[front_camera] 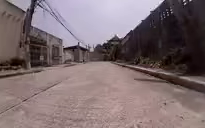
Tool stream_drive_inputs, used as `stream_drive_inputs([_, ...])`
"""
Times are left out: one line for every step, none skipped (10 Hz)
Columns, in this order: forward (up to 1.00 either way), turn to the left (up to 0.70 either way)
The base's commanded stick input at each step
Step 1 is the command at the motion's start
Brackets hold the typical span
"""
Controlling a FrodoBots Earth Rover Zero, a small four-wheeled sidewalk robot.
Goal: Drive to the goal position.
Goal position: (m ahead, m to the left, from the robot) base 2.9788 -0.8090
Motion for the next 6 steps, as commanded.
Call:
stream_drive_inputs([1.00,0.00])
stream_drive_inputs([1.00,0.00])
stream_drive_inputs([1.00,0.00])
stream_drive_inputs([1.00,0.00])
stream_drive_inputs([1.00,0.00])
stream_drive_inputs([1.00,0.00])
